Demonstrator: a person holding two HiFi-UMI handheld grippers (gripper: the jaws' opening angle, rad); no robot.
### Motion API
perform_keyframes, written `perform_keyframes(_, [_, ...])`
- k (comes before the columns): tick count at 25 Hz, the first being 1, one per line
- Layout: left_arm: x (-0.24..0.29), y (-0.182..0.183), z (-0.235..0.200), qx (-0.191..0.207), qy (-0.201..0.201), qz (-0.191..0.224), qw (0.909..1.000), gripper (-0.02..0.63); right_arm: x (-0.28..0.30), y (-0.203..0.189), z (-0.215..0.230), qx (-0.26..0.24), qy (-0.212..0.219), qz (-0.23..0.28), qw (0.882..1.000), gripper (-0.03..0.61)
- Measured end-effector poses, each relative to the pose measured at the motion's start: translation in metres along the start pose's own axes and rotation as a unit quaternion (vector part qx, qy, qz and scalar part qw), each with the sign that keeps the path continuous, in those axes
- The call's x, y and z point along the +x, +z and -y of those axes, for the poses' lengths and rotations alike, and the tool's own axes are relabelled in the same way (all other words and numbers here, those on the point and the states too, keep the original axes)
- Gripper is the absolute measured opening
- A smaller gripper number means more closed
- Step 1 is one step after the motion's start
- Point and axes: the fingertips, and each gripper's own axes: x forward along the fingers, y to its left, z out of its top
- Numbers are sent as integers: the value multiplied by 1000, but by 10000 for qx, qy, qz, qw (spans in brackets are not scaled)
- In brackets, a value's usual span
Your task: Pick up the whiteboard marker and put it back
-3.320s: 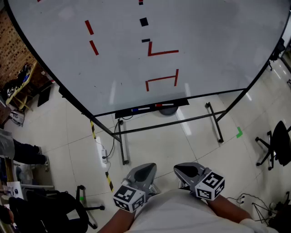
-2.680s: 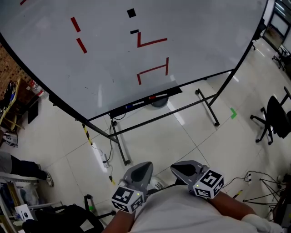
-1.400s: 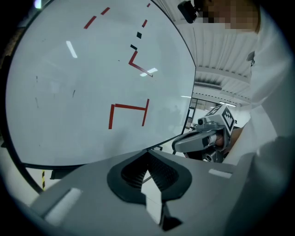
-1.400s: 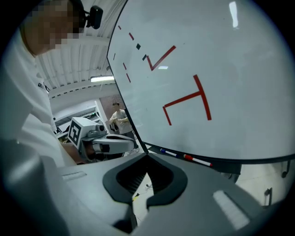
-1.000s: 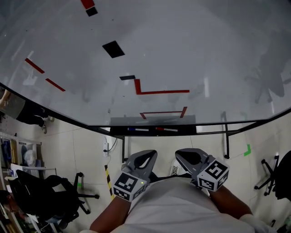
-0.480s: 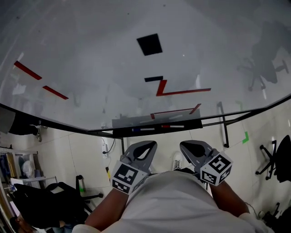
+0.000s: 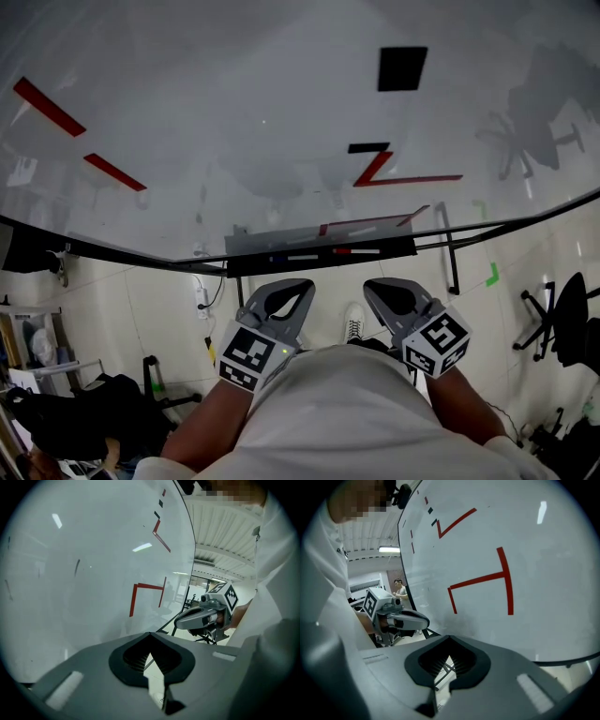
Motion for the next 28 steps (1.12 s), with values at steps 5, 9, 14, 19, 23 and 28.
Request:
perform_keyframes(5, [0,0,-4,-77,15,34,10000,15,5,-1,4,-336,-102,-214,9992,2])
perform_keyframes(9, [0,-5,-6,-157,27,36,9999,15,11,-2,9,-805,-182,-366,9959,2])
perform_keyframes(14, [-1,-9,-6,-267,49,20,9996,15,16,-6,12,-1501,-294,-671,9860,31])
perform_keyframes(19, [0,-10,-7,-315,70,41,9995,15,23,-20,16,-2563,-456,-1163,9585,31])
perform_keyframes(23, [-1,-11,-10,-382,108,47,9992,15,28,-27,22,-2717,-465,-1348,9518,30])
perform_keyframes(28, [-4,-13,-17,-443,199,54,9988,15,36,-31,29,-2858,-468,-1518,9451,29])
